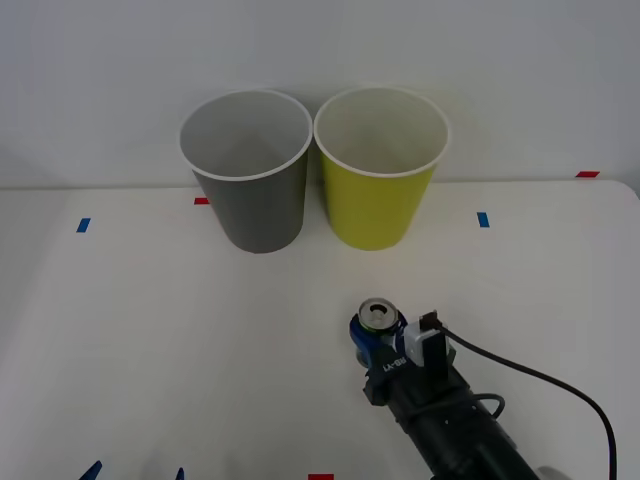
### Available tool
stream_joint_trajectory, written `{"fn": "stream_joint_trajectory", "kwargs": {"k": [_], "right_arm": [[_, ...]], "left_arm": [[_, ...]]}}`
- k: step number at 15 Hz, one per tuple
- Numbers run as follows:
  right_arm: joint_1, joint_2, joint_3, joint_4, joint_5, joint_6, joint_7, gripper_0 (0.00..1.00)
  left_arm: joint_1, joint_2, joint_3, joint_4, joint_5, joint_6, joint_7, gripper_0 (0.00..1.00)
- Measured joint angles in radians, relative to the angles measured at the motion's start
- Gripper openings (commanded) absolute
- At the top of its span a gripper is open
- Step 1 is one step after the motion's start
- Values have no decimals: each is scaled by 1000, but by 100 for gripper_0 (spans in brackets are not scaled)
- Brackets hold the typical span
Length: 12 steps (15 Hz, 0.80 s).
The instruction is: Put cans in the gray bin and PET bottles in the light green bin.
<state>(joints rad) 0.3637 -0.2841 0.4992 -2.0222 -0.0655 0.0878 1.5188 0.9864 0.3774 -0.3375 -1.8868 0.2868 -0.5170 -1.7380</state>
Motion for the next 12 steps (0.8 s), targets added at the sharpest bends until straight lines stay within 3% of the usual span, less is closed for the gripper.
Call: {"fn": "stream_joint_trajectory", "kwargs": {"k": [6,8,12], "right_arm": [[-54,-5,-23,-381,-6,580,-3,8],[-126,2,-29,-456,-19,664,-4,7],[-271,7,-40,-463,-43,715,-1,6]], "left_arm": [[0,0,0,0,0,0,0,100],[0,0,0,0,0,0,0,100],[0,0,0,0,0,0,0,100]]}}
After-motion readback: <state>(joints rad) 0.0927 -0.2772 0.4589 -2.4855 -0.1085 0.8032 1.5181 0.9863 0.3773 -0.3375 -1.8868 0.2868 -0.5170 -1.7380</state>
